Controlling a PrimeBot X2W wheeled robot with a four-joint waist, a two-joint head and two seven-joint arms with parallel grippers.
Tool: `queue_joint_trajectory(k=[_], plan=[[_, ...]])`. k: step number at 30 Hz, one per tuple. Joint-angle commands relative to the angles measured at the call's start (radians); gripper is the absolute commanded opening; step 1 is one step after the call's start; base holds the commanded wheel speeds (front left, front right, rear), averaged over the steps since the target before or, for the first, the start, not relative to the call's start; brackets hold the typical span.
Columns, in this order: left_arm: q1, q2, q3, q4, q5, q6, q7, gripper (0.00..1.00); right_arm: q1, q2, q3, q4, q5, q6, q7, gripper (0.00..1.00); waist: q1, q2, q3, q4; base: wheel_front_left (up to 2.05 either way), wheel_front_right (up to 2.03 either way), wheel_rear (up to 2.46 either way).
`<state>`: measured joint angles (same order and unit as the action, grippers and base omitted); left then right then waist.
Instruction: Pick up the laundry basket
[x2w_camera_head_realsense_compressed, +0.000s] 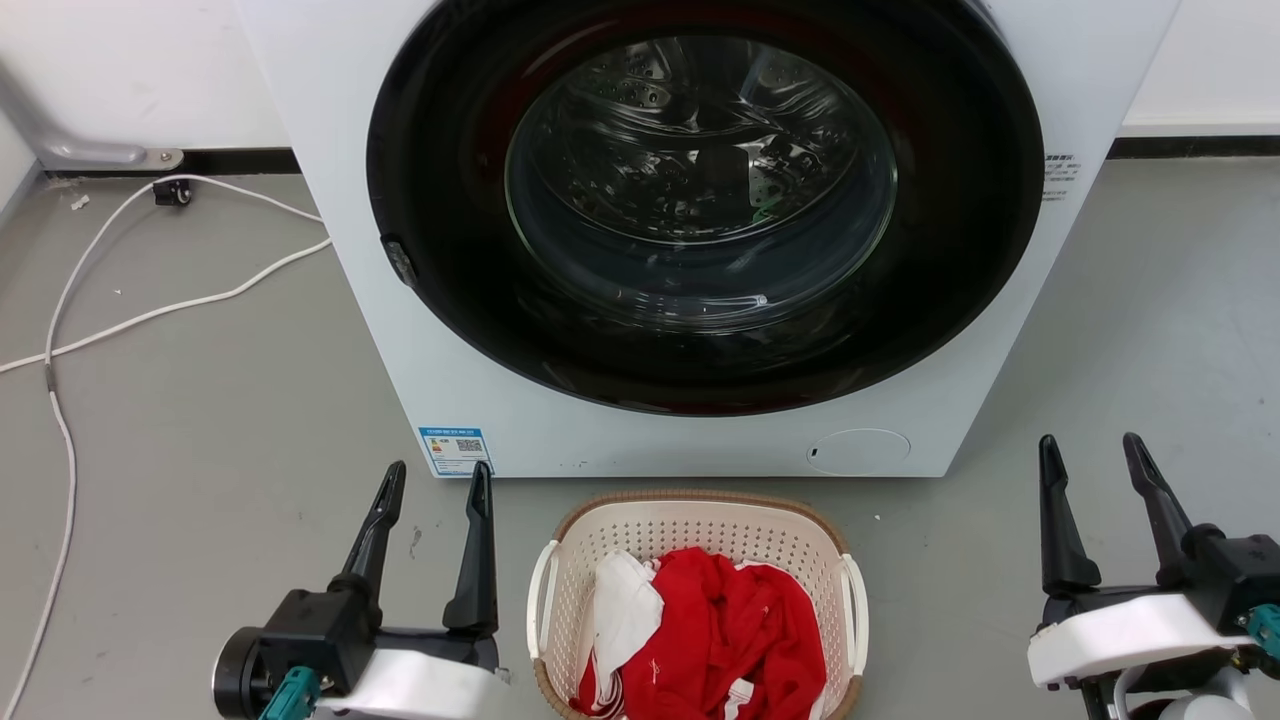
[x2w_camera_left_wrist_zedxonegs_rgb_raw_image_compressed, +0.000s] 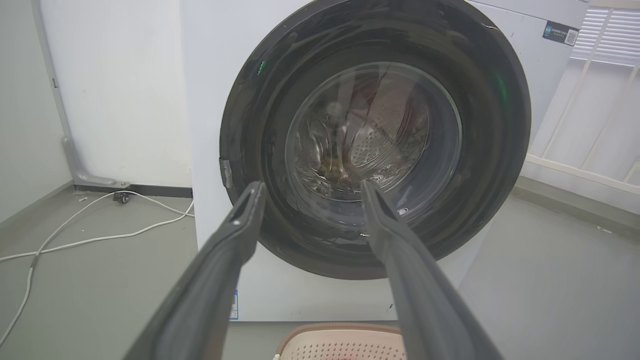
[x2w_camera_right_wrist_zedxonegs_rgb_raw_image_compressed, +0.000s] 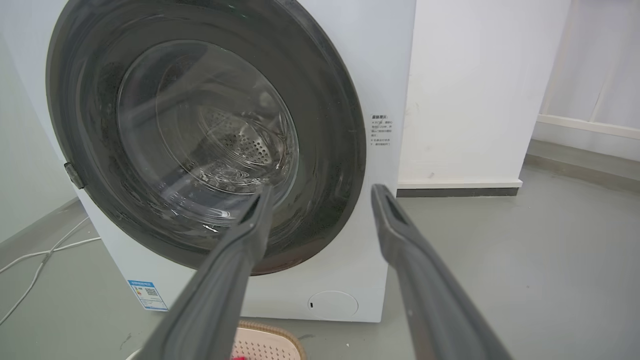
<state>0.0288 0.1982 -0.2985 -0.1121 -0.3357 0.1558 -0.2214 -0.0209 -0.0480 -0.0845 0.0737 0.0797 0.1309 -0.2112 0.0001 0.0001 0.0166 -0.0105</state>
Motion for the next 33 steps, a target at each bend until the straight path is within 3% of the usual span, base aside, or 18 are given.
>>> queue_joint_trajectory(k=[1, 7, 12, 22, 33], plan=[[0.009, -0.006, 0.011, -0.001, 0.02, -0.014, -0.007, 1.0, 0.006, -0.004, -0.001, -0.001, -0.017, 0.0, -0.007, 1.0, -0.0001, -0.0001, 0.0, 0.0, 0.0, 0.0, 0.0], [0.044, -0.065, 0.067, 0.079, 0.052, -0.135, -0.019, 1.0, 0.009, -0.003, -0.002, 0.019, -0.049, 0.0, -0.022, 1.0, -0.0001, -0.0001, 0.001, 0.0, 0.0, 0.0, 0.0], [0.044, -0.101, 0.108, 0.102, 0.112, -0.193, -0.029, 1.0, 0.008, -0.004, -0.002, 0.026, -0.082, 0.0, -0.034, 1.0, -0.0001, -0.0001, 0.001, 0.001, 0.0, 0.0, 0.0], [0.059, -0.133, 0.143, 0.095, 0.235, -0.236, -0.046, 1.0, 0.001, -0.004, -0.003, 0.03, -0.156, 0.0, -0.054, 1.0, -0.0001, -0.0001, 0.002, -0.001, 0.0, 0.0, 0.0], [0.066, -0.145, 0.161, 0.104, 0.245, -0.259, -0.044, 1.0, 0.004, -0.004, -0.001, 0.034, -0.144, 0.0, -0.055, 1.0, -0.0001, -0.0001, -0.003, -0.002, 0.0, 0.0, 0.0]])
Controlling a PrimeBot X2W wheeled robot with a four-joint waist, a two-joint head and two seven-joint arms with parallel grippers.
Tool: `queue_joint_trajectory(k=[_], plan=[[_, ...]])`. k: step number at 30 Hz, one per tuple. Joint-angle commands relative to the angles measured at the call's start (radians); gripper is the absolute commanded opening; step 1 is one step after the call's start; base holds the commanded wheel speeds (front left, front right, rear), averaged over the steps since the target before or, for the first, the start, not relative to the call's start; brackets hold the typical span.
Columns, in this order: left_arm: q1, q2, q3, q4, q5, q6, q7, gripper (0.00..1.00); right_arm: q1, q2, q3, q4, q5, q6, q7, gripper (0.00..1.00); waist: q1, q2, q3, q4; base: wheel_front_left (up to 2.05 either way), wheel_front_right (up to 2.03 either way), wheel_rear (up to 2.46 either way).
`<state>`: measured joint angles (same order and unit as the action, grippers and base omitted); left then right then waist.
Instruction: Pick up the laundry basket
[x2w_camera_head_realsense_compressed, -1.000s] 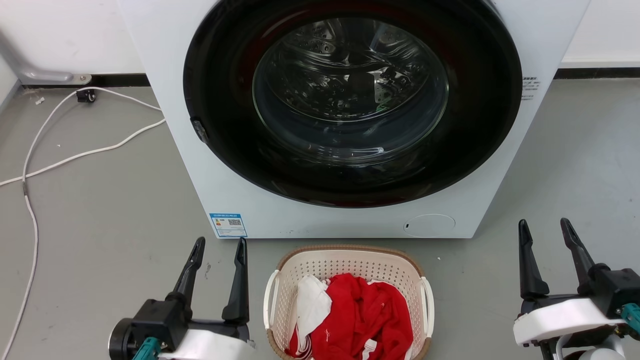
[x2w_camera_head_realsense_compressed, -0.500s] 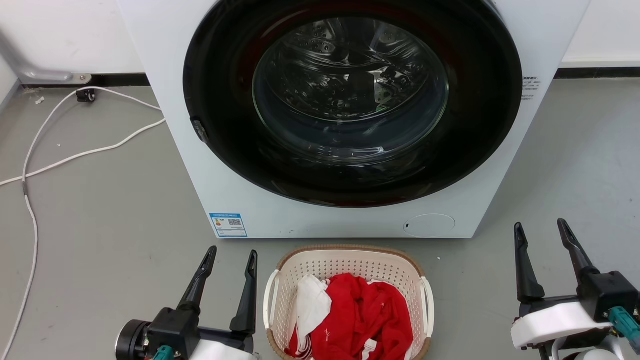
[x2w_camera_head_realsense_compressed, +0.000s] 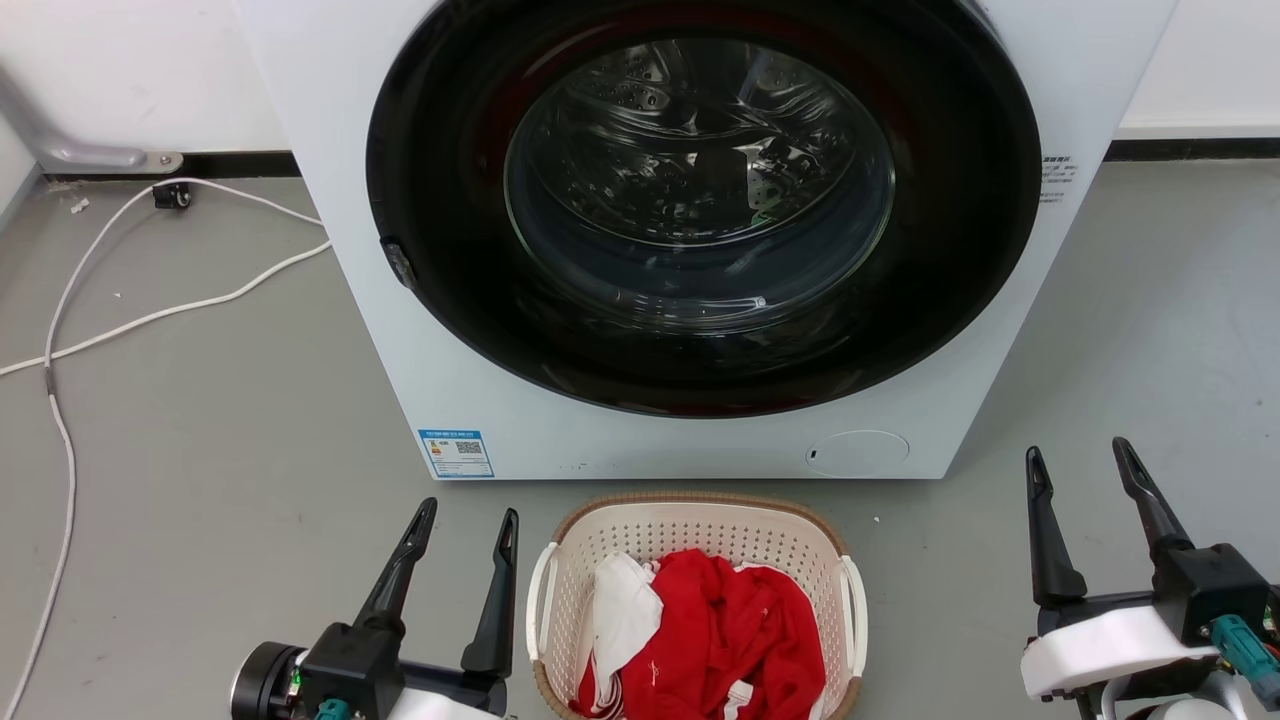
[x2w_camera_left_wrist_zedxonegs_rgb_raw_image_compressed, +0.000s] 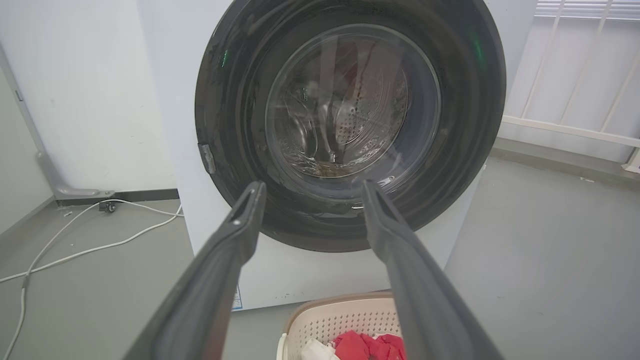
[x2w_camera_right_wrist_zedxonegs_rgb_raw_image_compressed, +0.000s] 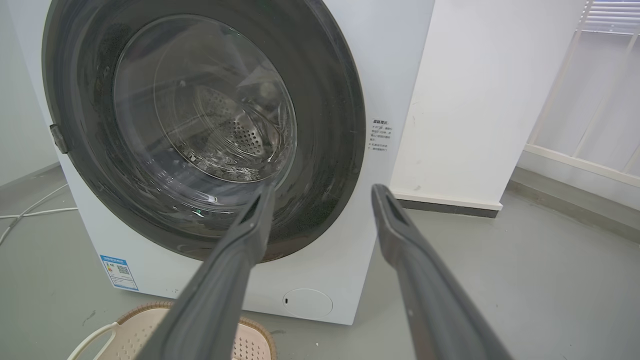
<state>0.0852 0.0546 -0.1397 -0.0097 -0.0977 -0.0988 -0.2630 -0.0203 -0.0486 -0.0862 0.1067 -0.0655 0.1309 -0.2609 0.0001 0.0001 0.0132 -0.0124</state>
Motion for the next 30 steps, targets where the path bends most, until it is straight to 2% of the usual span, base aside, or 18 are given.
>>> queue_joint_trajectory(k=[1, 8, 13, 16, 21, 22, 27, 30], plan=[[0.009, -0.001, 0.003, 0.002, 0.008, -0.004, -0.003, 1.0, 0.003, -0.003, 0.001, 0.001, 0.002, 0.0, -0.005, 1.0, -0.0001, -0.0001, 0.0, 0.0, 0.0, 0.0, 0.0], [0.008, -0.003, 0.009, 0.012, 0.009, -0.01, -0.003, 1.0, 0.001, -0.003, 0.003, 0.002, 0.011, 0.0, -0.005, 1.0, -0.0001, -0.0001, 0.01, 0.0, 0.0, 0.0, 0.0], [-0.012, -0.004, 0.014, 0.03, 0.018, -0.011, -0.003, 1.0, -0.019, -0.003, 0.004, 0.011, 0.008, 0.0, 0.002, 1.0, -0.0001, -0.0001, 0.055, -0.006, 0.0, 0.0, 0.0], [-0.044, -0.004, 0.027, 0.049, 0.027, 0.0, -0.003, 1.0, -0.058, -0.002, 0.022, 0.024, -0.001, 0.0, 0.024, 1.0, -0.0001, -0.0001, 0.122, -0.018, 0.0, 0.0, 0.0], [-0.138, 0.013, 0.036, 0.109, 0.056, -0.008, -0.003, 1.0, -0.154, -0.003, 0.031, 0.075, 0.003, 0.0, 0.053, 1.0, -0.0001, -0.0001, 0.266, -0.03, 0.0, 0.0, 0.0], [-0.138, 0.013, 0.036, 0.109, 0.056, -0.008, -0.003, 1.0, -0.154, -0.003, 0.031, 0.075, 0.003, 0.0, 0.053, 1.0, -0.0001, -0.0001, 0.266, -0.03, 0.0, 0.0, 0.0], [-0.252, 0.041, 0.055, 0.188, 0.058, -0.014, -0.003, 1.0, -0.263, -0.002, 0.035, 0.166, 0.053, 0.0, 0.094, 1.0, -0.0001, -0.0001, 0.413, -0.039, 0.0, 0.0, 0.0], [-0.319, 0.065, 0.052, 0.248, 0.066, -0.019, -0.003, 1.0, -0.331, -0.002, 0.035, 0.234, 0.045, 0.0, 0.113, 1.0, -0.0001, -0.0001, 0.489, -0.042, 0.0, 0.0, 0.0]])
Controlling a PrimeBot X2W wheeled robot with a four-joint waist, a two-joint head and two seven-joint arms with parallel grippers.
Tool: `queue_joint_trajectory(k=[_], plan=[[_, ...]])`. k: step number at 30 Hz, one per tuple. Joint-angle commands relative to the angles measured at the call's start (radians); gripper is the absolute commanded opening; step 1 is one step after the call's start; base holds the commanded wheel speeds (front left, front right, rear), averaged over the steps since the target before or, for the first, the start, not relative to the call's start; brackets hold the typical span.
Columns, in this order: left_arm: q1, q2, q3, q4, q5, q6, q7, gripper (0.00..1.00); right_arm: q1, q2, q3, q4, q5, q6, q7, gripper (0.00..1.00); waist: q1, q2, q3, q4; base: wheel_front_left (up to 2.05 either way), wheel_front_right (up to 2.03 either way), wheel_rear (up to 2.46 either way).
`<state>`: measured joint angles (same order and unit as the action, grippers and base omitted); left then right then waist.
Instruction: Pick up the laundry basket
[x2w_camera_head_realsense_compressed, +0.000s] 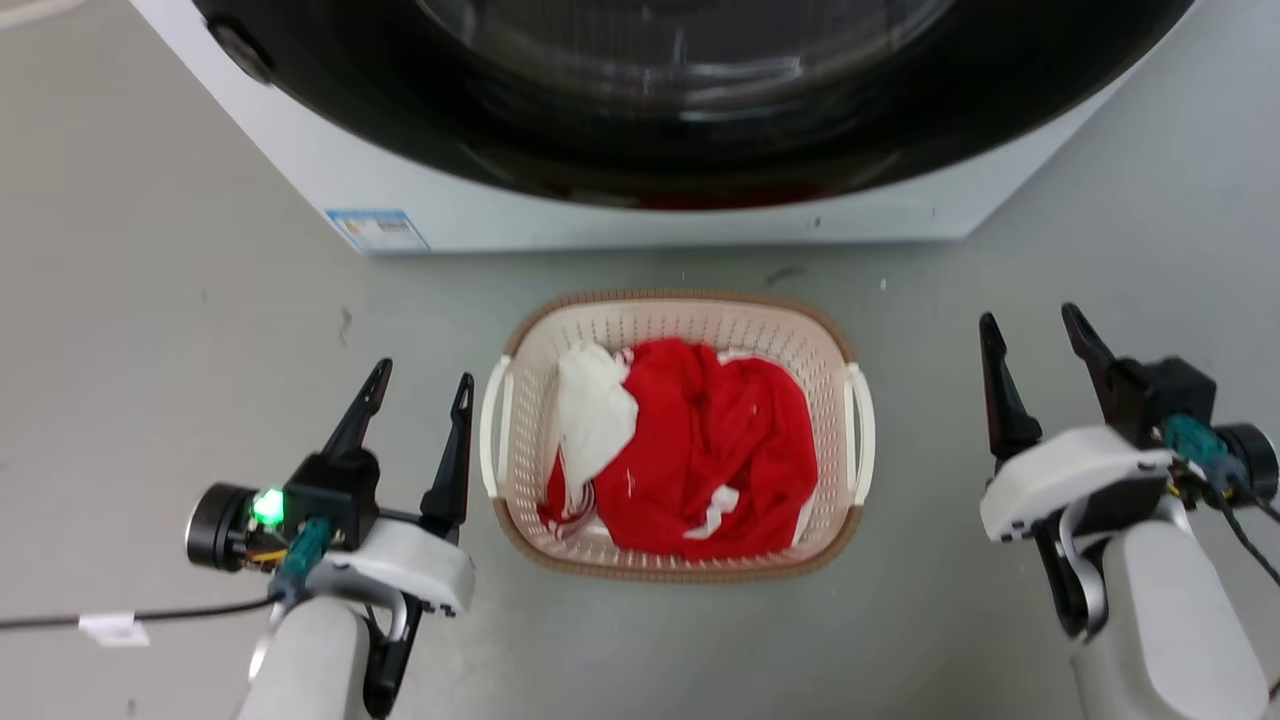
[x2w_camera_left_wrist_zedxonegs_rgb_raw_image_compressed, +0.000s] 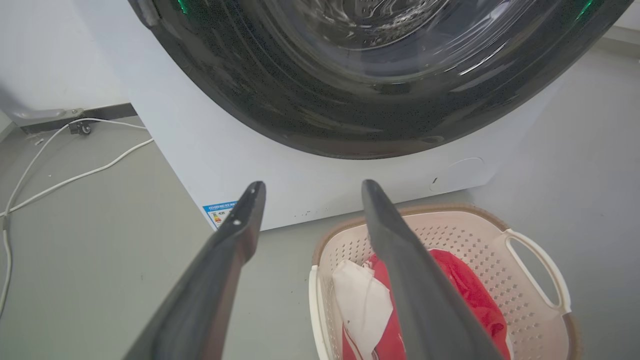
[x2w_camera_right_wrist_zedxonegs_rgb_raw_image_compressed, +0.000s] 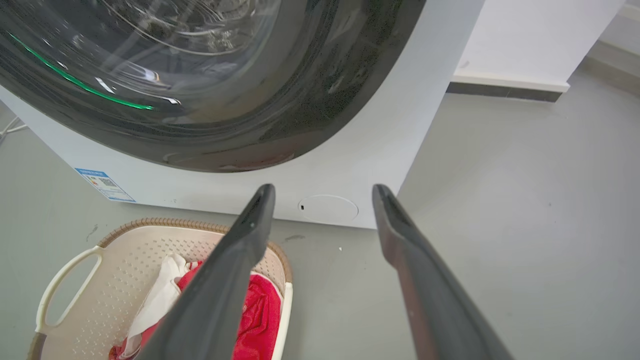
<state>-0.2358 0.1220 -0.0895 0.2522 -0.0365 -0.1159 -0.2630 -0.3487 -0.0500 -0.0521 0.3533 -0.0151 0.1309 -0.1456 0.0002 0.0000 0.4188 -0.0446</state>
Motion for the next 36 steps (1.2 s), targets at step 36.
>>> queue_joint_trajectory(k=[36], plan=[[-0.729, 0.148, -0.612, 0.781, -0.355, -0.014, 0.194, 1.0, -0.596, -0.001, 0.191, 0.765, 0.09, 0.0, 0.286, 1.0, -0.0002, 0.0, 0.436, 0.021, 0.0, 0.0, 0.0]])
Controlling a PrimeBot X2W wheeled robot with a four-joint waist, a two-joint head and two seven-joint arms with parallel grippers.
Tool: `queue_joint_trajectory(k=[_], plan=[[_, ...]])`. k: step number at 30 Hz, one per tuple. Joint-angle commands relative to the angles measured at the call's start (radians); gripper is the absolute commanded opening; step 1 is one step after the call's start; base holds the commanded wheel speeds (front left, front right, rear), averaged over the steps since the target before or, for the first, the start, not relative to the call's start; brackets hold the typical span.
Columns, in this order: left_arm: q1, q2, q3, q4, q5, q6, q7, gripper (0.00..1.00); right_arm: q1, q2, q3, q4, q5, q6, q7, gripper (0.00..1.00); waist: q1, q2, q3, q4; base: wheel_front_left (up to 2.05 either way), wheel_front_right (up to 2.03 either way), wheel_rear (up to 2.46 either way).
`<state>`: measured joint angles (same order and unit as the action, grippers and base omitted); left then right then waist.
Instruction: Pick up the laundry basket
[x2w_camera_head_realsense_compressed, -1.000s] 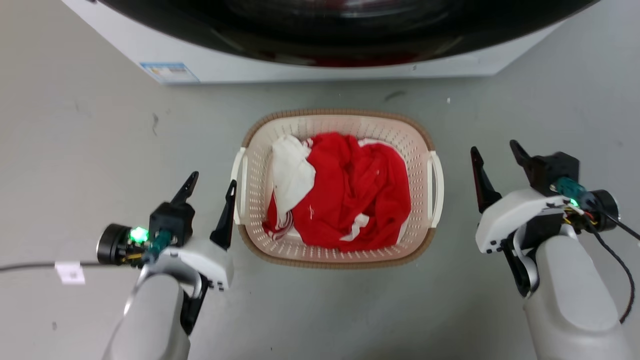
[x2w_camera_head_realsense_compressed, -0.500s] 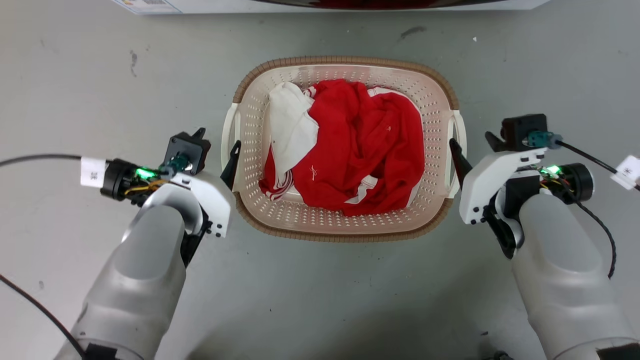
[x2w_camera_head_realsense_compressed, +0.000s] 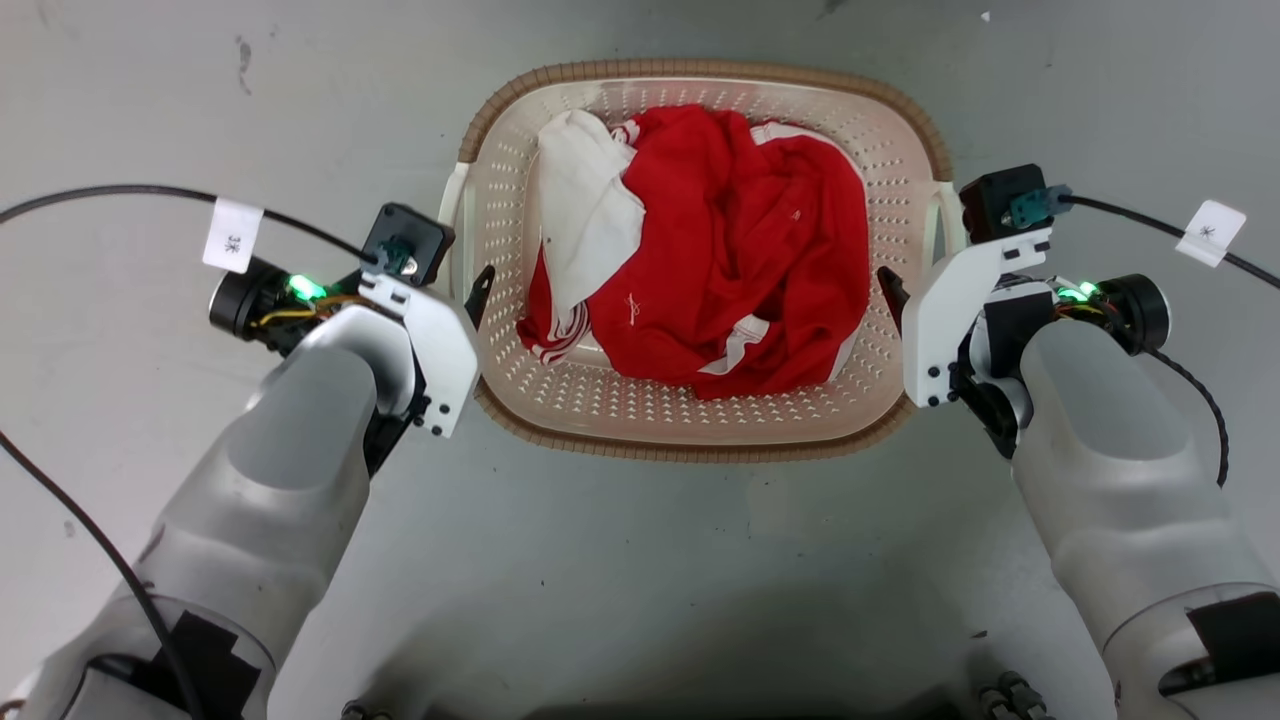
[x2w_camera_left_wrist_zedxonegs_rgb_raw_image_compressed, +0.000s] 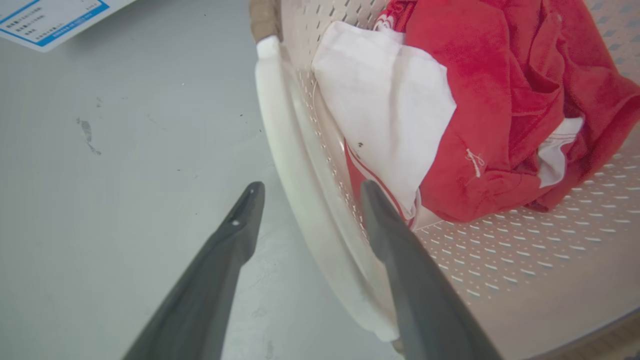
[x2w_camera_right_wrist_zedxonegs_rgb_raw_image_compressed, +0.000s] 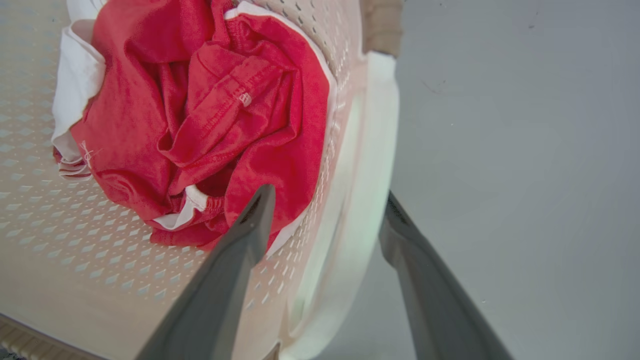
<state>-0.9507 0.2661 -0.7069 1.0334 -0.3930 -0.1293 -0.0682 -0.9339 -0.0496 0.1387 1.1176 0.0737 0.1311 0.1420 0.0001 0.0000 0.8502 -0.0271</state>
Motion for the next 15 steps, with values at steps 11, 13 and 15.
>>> queue_joint_trajectory(k=[11, 13, 15], plan=[[-0.069, 0.033, -0.152, 0.008, -0.129, -0.001, 0.018, 1.0, -0.077, -0.001, -0.005, 0.083, -0.025, -0.001, 0.02, 1.0, -0.0001, 0.0, 0.049, 0.012, 0.0, 0.0, 0.0], [-0.075, 0.034, -0.177, 0.012, -0.145, -0.001, 0.016, 1.0, -0.082, -0.001, -0.012, 0.09, -0.033, -0.001, 0.018, 1.0, -0.0001, 0.0, 0.053, 0.014, 0.0, 0.0, 0.0], [-0.083, 0.031, -0.196, 0.016, -0.162, -0.001, 0.012, 1.0, -0.085, -0.001, -0.015, 0.095, -0.035, -0.001, 0.017, 1.0, -0.0001, 0.0, 0.056, 0.018, 0.0, 0.0, 0.0]])
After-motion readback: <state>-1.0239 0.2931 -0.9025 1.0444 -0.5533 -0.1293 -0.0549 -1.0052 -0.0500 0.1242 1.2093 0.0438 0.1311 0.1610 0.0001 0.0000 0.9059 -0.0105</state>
